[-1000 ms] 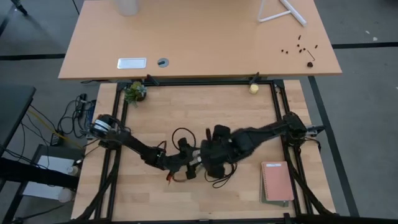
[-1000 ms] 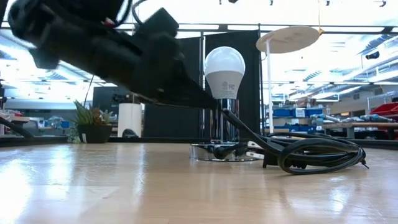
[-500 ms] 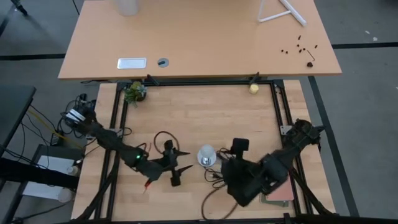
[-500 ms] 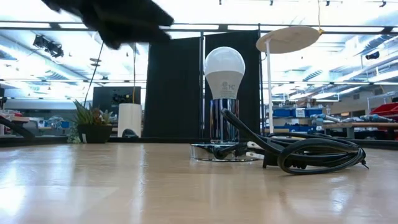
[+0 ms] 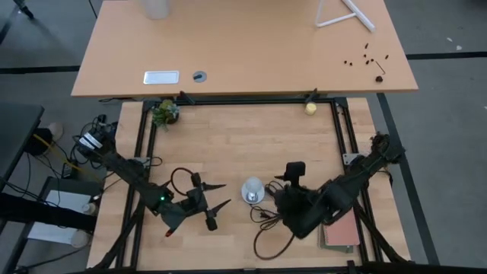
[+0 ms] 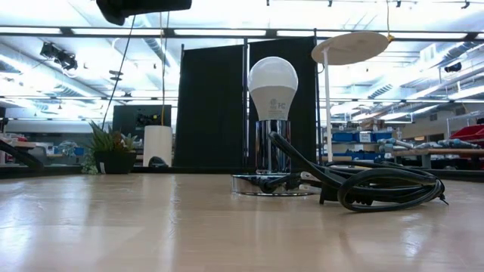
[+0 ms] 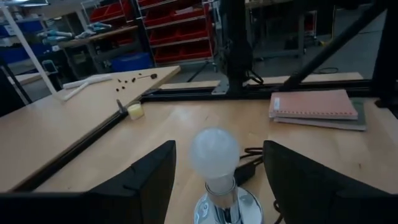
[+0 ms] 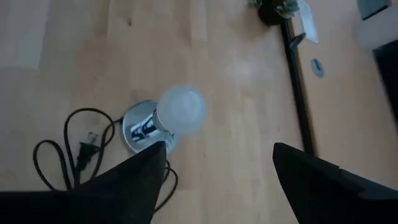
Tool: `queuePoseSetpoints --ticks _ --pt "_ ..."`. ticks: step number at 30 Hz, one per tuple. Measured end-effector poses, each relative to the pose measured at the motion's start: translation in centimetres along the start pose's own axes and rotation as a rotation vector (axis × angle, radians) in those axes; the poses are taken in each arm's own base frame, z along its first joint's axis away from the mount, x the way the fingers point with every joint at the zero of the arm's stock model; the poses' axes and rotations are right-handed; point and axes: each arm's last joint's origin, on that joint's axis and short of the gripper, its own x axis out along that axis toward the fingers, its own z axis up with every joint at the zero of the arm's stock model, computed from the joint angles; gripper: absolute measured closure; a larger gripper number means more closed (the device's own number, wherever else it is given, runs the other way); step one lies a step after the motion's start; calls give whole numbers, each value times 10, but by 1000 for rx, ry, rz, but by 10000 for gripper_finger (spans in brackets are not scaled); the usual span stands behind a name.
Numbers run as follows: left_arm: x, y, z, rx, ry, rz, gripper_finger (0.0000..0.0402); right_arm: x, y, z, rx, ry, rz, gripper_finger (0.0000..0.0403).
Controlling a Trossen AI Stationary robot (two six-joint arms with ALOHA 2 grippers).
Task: Screw lightbulb
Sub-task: Return to Home Position
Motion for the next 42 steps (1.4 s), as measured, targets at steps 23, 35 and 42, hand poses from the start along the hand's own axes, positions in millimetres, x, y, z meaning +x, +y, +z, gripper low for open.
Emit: queuePoseSetpoints --ticks 23,35,42 --pt "0 1 -1 13 4 28 159 48 -58 -133 276 -375 315 139" --pt "-2 10 -34 -21 144 -105 165 57 -60 -180 323 -508 465 140" --pt "-11 24 -52 -120 148 -142 203 62 -59 -202 356 -579 499 159"
